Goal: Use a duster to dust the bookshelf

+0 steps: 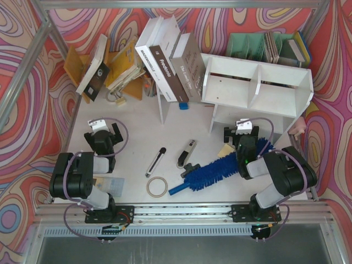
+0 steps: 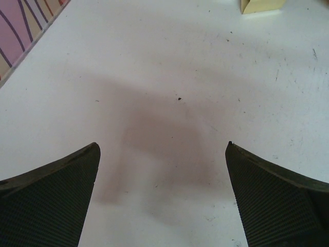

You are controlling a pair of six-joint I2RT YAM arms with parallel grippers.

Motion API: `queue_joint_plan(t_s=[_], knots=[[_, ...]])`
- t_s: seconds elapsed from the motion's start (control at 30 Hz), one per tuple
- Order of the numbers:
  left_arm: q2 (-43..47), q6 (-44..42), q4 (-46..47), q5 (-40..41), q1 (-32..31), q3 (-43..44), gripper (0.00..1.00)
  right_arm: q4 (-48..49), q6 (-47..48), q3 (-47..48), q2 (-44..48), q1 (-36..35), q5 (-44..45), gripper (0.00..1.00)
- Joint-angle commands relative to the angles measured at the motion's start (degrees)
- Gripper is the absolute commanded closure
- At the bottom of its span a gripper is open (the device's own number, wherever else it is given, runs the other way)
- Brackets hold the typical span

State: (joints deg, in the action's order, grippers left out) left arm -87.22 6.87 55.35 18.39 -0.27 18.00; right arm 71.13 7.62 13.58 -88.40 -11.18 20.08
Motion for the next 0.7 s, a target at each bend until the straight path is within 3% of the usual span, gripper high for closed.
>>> queue_joint_plan(t_s=[0.0, 0.27, 0.4, 0.67], knots=[[0.0, 1.0, 0.6, -1.4, 0.4, 0.5, 0.02, 6.5, -2.4, 1.1, -4.2, 2.9, -8.0, 0.01], [0.2, 1.1, 0.2, -1.5, 0.4, 0.6, 0.02, 8.3, -4.9, 2.1, -8.5, 6.3, -11.9, 0.01], [0.2, 1.1, 0.3, -1.6, 0.4, 0.5, 0.02, 2.5, -5.5, 4.2, -8.1, 6.7, -13.0, 0.01], [-0.4, -0.3, -2.7, -4.4, 0.3, 2.5, 0.02, 2.5, -6.4, 4.6, -8.1, 6.9, -9.8, 0.01]])
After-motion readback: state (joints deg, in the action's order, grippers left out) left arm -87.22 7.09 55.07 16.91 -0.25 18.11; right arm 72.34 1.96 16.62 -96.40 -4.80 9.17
